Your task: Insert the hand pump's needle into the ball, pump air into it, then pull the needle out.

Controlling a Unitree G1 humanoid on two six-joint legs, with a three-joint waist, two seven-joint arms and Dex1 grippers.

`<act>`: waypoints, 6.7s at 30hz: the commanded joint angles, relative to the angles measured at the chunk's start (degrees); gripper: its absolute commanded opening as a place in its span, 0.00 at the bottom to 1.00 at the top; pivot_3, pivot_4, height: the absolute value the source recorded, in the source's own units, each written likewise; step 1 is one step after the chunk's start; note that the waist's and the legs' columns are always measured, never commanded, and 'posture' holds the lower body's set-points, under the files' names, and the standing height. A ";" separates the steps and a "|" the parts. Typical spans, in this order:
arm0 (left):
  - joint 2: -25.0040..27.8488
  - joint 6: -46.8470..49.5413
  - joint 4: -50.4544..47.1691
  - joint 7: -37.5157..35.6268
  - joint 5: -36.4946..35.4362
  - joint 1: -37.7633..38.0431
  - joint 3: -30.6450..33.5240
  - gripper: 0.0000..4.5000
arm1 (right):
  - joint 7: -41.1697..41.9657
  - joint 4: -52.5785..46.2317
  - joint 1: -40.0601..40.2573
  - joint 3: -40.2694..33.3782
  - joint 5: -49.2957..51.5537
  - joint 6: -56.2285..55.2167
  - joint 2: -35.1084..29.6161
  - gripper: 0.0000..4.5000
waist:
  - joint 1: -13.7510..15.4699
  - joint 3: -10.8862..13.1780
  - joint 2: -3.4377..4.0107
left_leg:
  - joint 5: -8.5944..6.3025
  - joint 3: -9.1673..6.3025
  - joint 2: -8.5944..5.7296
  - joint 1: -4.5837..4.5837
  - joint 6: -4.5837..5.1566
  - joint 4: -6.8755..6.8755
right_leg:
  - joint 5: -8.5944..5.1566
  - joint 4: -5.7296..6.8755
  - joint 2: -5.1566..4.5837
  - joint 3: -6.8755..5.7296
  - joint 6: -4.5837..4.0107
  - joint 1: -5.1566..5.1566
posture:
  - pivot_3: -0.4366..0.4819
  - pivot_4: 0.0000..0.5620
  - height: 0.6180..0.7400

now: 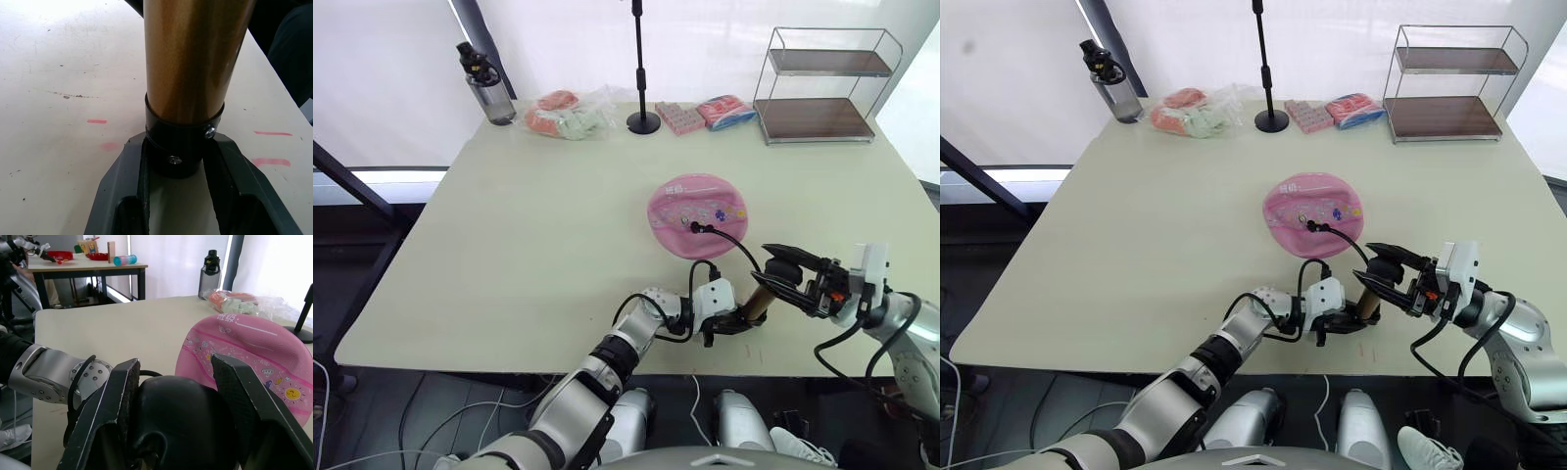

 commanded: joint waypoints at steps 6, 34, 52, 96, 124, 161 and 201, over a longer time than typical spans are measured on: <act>0.58 1.06 2.74 0.08 1.34 0.99 -0.20 0.24 | -0.42 -1.59 2.83 3.04 3.23 9.39 -1.56 0.43 | 0.01 -0.14 -0.09 | 0.00 -0.06 0.01 -0.01 0.00 -0.04 | -0.01 -0.10 0.02 -0.05 0.00 0.01 | 0.48 0.27 0.96; 0.68 0.20 4.44 0.04 1.68 0.86 -0.09 0.24 | -8.69 -9.88 -14.47 -17.58 27.73 27.05 -13.76 0.43 | 0.03 0.09 0.01 | -0.01 -0.12 0.00 -0.23 0.02 -0.03 | -0.01 -0.10 -0.04 -0.15 0.01 -0.06 | 0.48 0.27 0.96; 0.78 -0.42 5.38 0.31 2.12 0.80 0.16 0.24 | -10.43 -7.89 -21.48 -23.18 36.28 31.45 -19.73 0.43 | 0.05 0.12 0.00 | -0.01 -0.10 -0.01 -0.25 0.02 -0.02 | -0.01 -0.10 -0.08 -0.16 0.01 -0.08 | 0.48 0.27 0.96; -0.61 -8.39 13.52 4.88 4.91 -1.60 0.82 0.24 | -2.85 -1.19 -1.16 2.34 0.56 5.90 -0.45 0.43 | 0.02 -0.22 -0.28 | 0.09 -0.07 0.05 0.02 -0.02 -0.05 | -0.10 -0.01 0.05 -0.08 0.19 0.02 | 0.48 0.27 0.96; -0.32 -9.07 14.53 3.89 5.46 -1.46 0.37 0.24 | -7.23 -10.33 -15.05 -16.07 28.18 23.42 -14.06 0.43 | 0.17 0.05 0.04 | 0.09 -0.09 0.02 -0.19 -0.02 -0.05 | -0.02 -0.07 -0.02 -0.13 0.04 -0.04 | 0.48 0.27 0.96; -0.02 -9.06 14.63 4.55 5.62 -0.91 0.36 0.24 | -2.72 2.04 -6.12 1.20 2.82 8.08 -1.50 0.43 | -0.03 -0.15 -0.04 | 0.08 -0.11 0.06 0.01 -0.02 -0.10 | -0.15 -0.10 0.05 -0.14 0.27 0.03 | 0.48 0.27 0.96; 0.08 -9.01 14.86 4.21 5.75 -0.43 0.43 0.24 | -6.53 -4.75 -27.04 -17.89 28.45 27.47 -19.47 0.43 | 0.14 0.13 0.04 | 0.08 -0.13 0.08 -0.28 -0.02 -0.12 | -0.03 -0.39 0.01 -0.22 0.11 -0.05 | 0.48 0.27 0.96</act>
